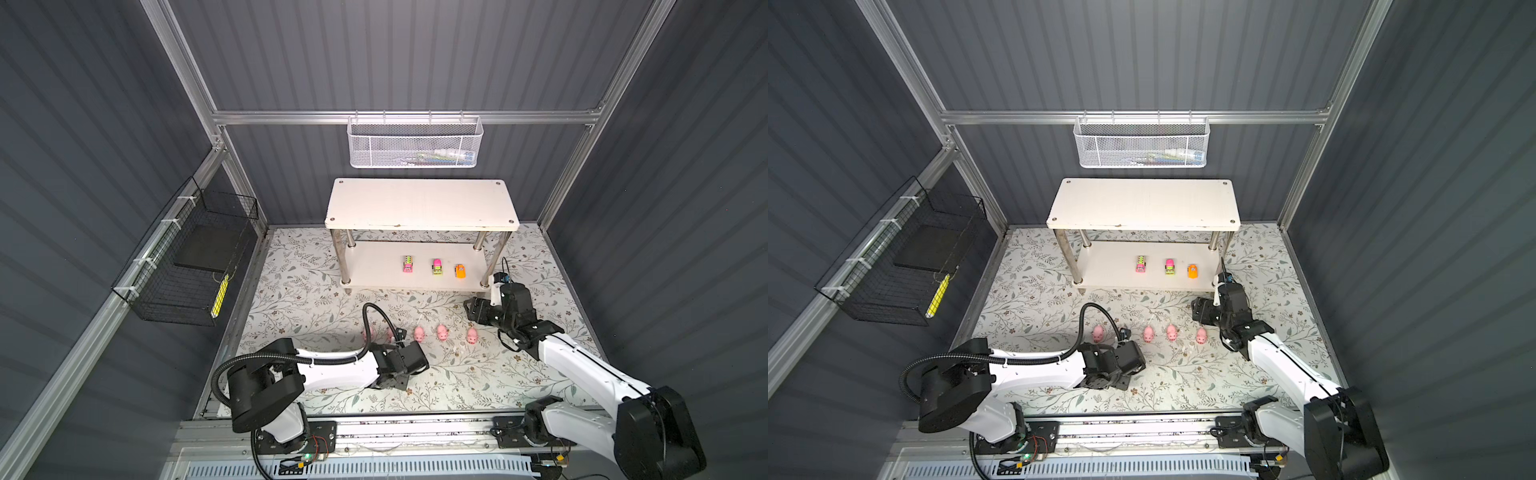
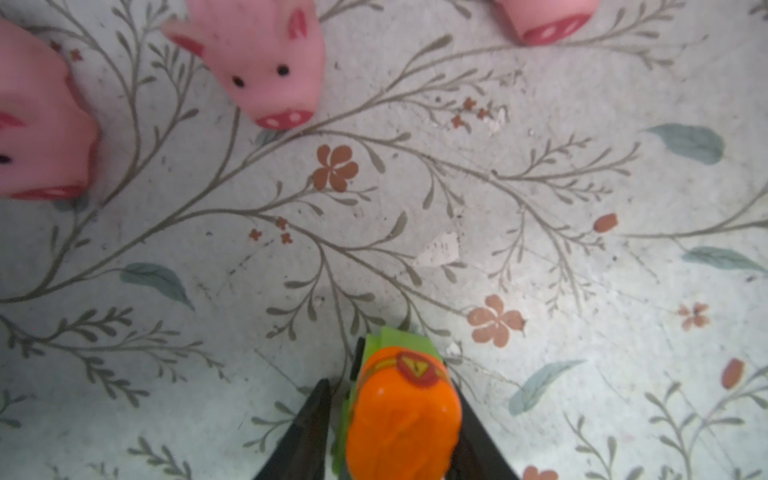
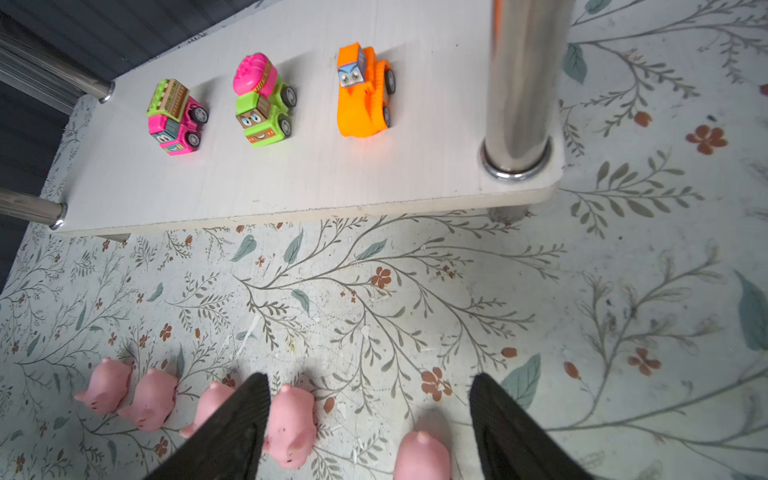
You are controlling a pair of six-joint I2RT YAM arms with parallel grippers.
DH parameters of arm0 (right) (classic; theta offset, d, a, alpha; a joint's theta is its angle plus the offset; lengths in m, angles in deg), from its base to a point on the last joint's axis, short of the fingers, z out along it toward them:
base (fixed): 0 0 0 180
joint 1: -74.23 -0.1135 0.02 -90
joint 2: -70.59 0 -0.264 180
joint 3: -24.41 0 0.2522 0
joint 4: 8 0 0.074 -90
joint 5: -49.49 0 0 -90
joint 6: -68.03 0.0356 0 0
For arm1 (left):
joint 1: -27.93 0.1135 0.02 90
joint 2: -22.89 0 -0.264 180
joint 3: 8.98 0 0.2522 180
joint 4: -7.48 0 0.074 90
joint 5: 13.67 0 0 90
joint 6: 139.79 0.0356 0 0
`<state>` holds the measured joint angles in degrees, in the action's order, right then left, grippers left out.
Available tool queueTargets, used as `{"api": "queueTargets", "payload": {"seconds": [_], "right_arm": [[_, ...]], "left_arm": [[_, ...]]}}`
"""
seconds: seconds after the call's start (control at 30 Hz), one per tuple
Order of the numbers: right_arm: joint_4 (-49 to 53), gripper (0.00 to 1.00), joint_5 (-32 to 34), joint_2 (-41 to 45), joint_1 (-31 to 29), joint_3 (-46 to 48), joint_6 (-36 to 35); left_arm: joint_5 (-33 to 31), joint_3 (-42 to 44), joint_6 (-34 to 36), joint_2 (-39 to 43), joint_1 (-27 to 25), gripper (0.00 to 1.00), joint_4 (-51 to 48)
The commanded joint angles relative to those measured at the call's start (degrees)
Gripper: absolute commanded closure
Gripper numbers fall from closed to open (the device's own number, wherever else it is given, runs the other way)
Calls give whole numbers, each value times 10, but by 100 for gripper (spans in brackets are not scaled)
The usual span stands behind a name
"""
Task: Place and organize the plastic toys onto the shelf
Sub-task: 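Close the left gripper on the orange-and-green car and lift it, then carry the orange-and-green car with the left gripper to the lower shelf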
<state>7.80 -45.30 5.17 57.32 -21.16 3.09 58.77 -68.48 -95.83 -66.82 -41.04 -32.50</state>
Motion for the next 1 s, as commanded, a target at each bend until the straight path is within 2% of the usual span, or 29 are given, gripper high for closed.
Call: {"api": "queueTargets", "payload": {"seconds": [0.0, 0.2, 0.67, 0.8, 0.97], "right_arm": [[-6, 23, -5, -1, 1, 0, 2], [-3, 23, -5, -3, 1, -5, 2], [8, 22, 3, 8, 1, -11, 1], [11, 23, 7, 10, 1, -11, -1], [10, 22, 11, 10, 1, -9, -1]], "left_arm": [[-5, 21, -1, -4, -4, 61, 1], [-10, 22, 2, -2, -5, 67, 2], [-43, -65, 37, 37, 0, 69, -86], [-50, -96, 59, 53, 28, 69, -111], [-57, -115, 100, 84, 94, 70, -107]]}}
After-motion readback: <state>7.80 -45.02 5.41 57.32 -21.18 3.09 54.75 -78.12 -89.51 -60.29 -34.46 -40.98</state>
